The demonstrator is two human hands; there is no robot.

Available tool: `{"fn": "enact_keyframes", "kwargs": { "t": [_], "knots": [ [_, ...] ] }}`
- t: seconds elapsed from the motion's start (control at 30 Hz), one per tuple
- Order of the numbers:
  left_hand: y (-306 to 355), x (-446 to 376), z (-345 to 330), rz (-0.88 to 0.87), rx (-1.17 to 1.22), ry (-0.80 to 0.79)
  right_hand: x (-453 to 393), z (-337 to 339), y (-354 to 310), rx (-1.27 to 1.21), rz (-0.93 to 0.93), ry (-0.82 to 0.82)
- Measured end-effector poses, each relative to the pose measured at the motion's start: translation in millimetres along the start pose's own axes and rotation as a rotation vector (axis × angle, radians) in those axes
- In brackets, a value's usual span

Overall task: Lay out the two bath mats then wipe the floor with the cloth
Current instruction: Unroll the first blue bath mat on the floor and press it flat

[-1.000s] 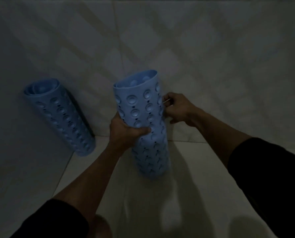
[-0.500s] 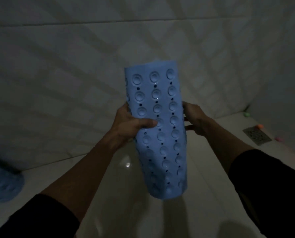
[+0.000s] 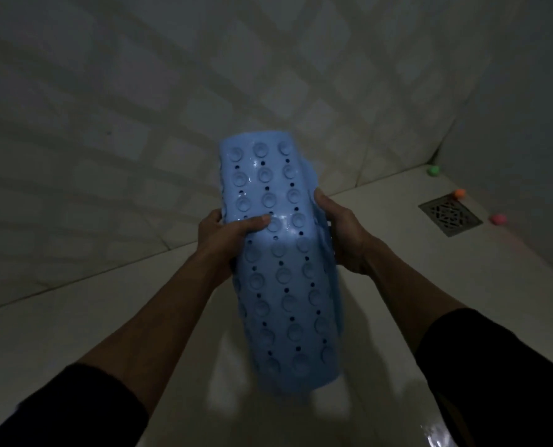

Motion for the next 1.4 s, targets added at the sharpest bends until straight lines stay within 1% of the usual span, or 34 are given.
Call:
{"fn": "enact_keyframes", "kwargs": {
  "t": [0.1,0.17,0.27,0.37,0.4,0.47,0.53,0.6,0.67,0.77,0.83,0.97,1.1,1.23,1.3,1.4],
  "knots": [
    [-13.6,-6.4,-6.4,0.022,-0.001,0.065,-14.0,12.9,9.3,0.126,-0.041,-0.079],
    [-23.6,-11.7,-13.6,0.041,-0.015,0.089,-21.5,22.5,11.0,0.244,-0.010,-0.126],
    [-41.4,-12.3,-23.0,0.057,-0.028,0.139,-24.6,45.1,20.7,0.369,0.047,-0.050],
    [-67.4,-0.6,-27.9,0.036,-0.034,0.239,-15.0,63.5,40.2,0.374,0.068,0.022],
    [-77.4,4.9,-34.0,0.039,-0.052,0.237,-8.5,69.8,45.7,0.354,0.065,0.041],
    [-98.2,20.3,-49.8,0.070,-0.074,0.166,4.4,75.8,51.3,0.315,0.065,0.060],
    [-128.4,32.4,-58.2,0.146,-0.076,0.112,13.3,80.1,48.5,0.318,0.077,0.084],
    [-154.2,32.7,-58.9,0.186,-0.048,0.093,13.0,90.2,42.5,0.364,0.105,0.103],
    [-167.0,26.4,-62.6,0.178,-0.024,0.104,7.1,101.5,36.7,0.466,0.132,0.093],
    [-175.7,16.3,-78.5,0.160,-0.016,0.132,1.0,118.0,34.7,0.691,0.124,0.089],
    [-181.3,11.6,-92.0,0.149,-0.002,0.143,-3.6,128.8,37.5,0.790,0.116,0.100],
    [-189.2,-4.9,-106.5,0.105,0.013,0.161,-19.2,144.3,52.5,0.866,0.111,0.097],
    [-195.6,-23.3,-92.6,0.082,-0.053,0.221,-33.1,140.7,71.4,0.863,0.111,0.080],
    [-206.5,-41.1,-81.0,0.130,-0.114,0.187,-37.2,143.2,97.2,0.899,0.068,0.047],
    [-210.5,-46.5,-78.9,0.130,-0.133,0.179,-37.7,149.7,102.9,0.932,0.053,0.073],
    [-211.0,-49.7,-84.6,0.107,-0.118,0.161,-40.3,156.8,98.4,0.994,0.091,0.127]
  ]
}}
Point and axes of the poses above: each hand's wrist, its own x-axis away from the middle knuckle, its own z-axis out of the back of the hand, y = z × x, the point moved 10 cm from there along -x, towards the middle knuckle, and after that the axes turned 11 degrees about z, right-handed, at the moved point
